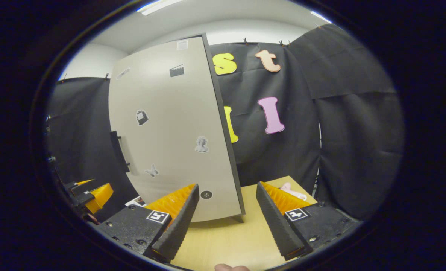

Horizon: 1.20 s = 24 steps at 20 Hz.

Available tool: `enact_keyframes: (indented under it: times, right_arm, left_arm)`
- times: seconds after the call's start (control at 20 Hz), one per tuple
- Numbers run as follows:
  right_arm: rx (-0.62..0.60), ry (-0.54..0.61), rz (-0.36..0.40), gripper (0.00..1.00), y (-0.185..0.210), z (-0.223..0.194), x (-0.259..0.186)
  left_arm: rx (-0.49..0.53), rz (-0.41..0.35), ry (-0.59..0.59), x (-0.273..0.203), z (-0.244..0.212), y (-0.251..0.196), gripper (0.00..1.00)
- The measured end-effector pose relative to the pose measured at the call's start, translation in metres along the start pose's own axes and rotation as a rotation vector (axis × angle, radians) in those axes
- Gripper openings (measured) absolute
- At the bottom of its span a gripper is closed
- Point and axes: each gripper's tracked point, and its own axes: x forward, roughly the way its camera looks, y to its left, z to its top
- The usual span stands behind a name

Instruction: Open the cabinet door with the right hand, grasp the bottle in the cabinet with the left hand and place it on the coaster, then close the cabinet door with the right hand.

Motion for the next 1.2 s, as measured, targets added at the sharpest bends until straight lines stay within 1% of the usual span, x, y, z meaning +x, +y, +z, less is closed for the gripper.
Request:
enact_keyframes:
  times: [0.1, 0.3, 0.4, 0.6, 0.75, 0.9, 1.2]
  right_arm:
    - [-0.068, 0.001, -0.029, 0.97, 0.000, 0.004, 0.011]
    - [-0.076, 0.000, 0.017, 0.97, 0.035, 0.003, 0.032]
    - [-0.084, -0.020, 0.025, 0.97, 0.047, 0.006, 0.037]
    - [-0.118, -0.044, 0.048, 0.97, 0.064, 0.006, 0.039]
    - [-0.125, -0.041, 0.056, 0.97, 0.067, 0.004, 0.036]
    - [-0.126, -0.038, 0.046, 0.97, 0.059, 0.007, 0.034]
    - [-0.130, -0.026, 0.028, 0.97, 0.050, 0.006, 0.029]
  left_arm:
    - [-0.015, 0.000, 0.004, 0.006, 0.001, 0.000, 0.93]
    - [-0.017, -0.013, -0.032, 0.015, 0.018, -0.006, 0.93]
    - [-0.009, -0.017, -0.034, 0.018, 0.019, -0.007, 0.93]
    - [-0.030, -0.019, -0.044, 0.024, 0.023, -0.004, 0.93]
    - [-0.057, -0.024, -0.036, 0.029, 0.019, -0.002, 0.93]
    - [-0.067, -0.024, -0.035, 0.032, 0.015, 0.000, 0.93]
    - [-0.082, -0.049, -0.041, 0.028, 0.015, -0.013, 0.93]
